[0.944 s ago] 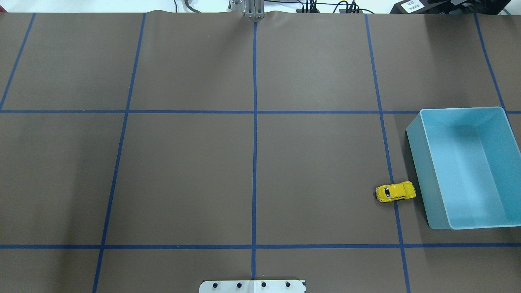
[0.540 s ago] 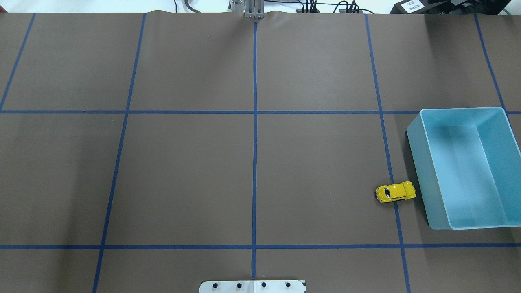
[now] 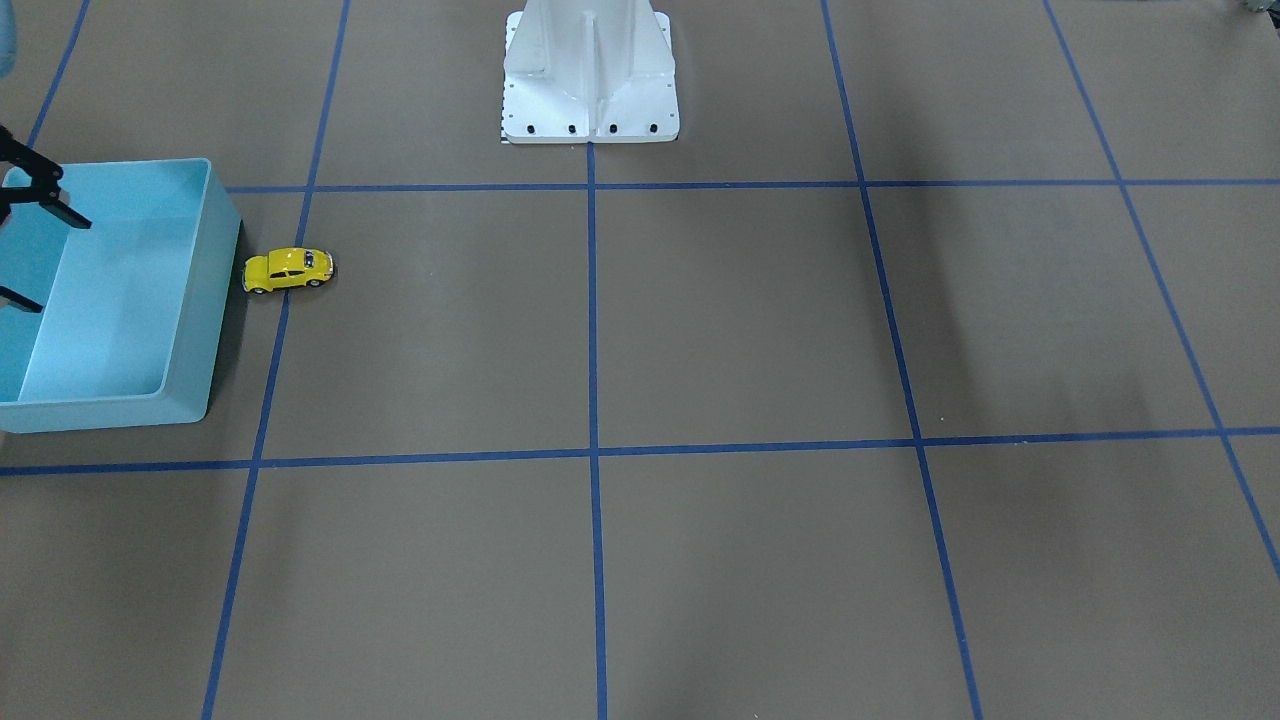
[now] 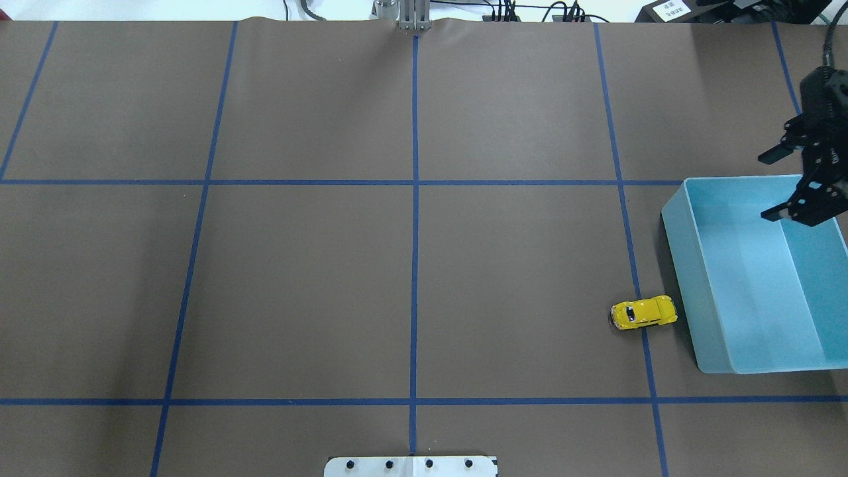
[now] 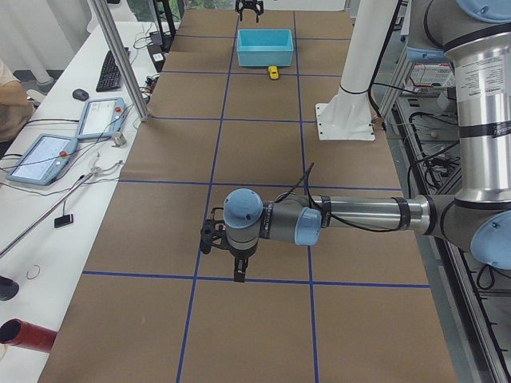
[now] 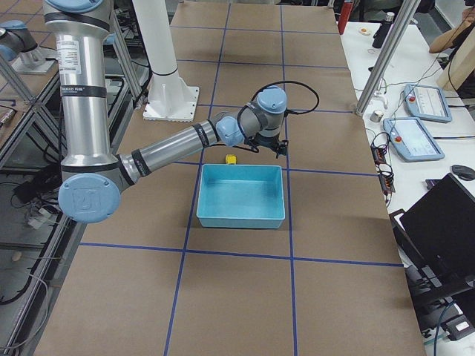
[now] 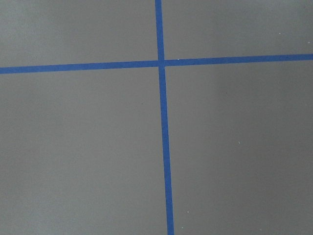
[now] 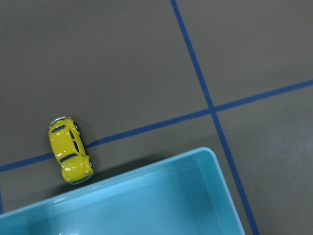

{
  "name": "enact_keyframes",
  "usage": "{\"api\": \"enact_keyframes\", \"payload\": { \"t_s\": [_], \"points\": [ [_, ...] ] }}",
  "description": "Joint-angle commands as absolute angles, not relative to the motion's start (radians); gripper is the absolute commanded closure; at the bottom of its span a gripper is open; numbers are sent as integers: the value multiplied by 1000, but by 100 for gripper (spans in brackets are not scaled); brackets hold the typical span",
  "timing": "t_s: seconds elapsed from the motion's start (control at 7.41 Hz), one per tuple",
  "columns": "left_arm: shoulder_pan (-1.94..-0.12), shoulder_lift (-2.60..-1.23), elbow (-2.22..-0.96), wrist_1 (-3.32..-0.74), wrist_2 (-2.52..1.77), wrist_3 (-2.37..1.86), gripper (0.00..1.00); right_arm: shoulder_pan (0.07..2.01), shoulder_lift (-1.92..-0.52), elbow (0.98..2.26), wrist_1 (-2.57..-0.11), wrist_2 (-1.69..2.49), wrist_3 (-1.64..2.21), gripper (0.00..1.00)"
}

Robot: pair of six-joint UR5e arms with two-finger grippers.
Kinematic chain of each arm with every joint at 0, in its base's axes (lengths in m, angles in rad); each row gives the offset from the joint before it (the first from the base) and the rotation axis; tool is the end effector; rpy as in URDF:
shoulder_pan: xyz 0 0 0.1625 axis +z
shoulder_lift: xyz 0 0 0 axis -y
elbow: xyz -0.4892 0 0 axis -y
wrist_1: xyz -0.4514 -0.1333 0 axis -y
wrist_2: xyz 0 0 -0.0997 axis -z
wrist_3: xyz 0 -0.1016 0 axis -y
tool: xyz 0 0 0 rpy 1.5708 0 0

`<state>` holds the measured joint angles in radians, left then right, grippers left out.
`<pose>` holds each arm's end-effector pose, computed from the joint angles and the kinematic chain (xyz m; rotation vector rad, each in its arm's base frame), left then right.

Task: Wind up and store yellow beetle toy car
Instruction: 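Reach the right gripper down to the car beside the blue bin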

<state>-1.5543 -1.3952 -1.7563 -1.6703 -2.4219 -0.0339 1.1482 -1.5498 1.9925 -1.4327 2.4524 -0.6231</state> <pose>-0.0491 -0.4732 0.6954 0.0813 0.8525 0.0302 -0.1702 -0.5122 0.4575 0.6678 -0.8517 -1.2044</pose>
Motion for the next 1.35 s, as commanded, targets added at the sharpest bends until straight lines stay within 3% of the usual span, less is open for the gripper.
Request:
{"api": "enact_keyframes", "payload": {
  "t_s": [0.0,0.67,1.21],
  "points": [
    [-1565,-1402,-1756,-1660,-2457,-31,0,961,-1584,2019,-1271,2374,-433,0],
    [-1565,-1393,-1744,-1658,-2464,-31,0,695,-1655,2049,-1276,2130,-422,0],
    [-1565,-1402,-1744,-1658,-2460,-31,0,626,-1654,2027,-1276,2053,-420,0]
  ]
}}
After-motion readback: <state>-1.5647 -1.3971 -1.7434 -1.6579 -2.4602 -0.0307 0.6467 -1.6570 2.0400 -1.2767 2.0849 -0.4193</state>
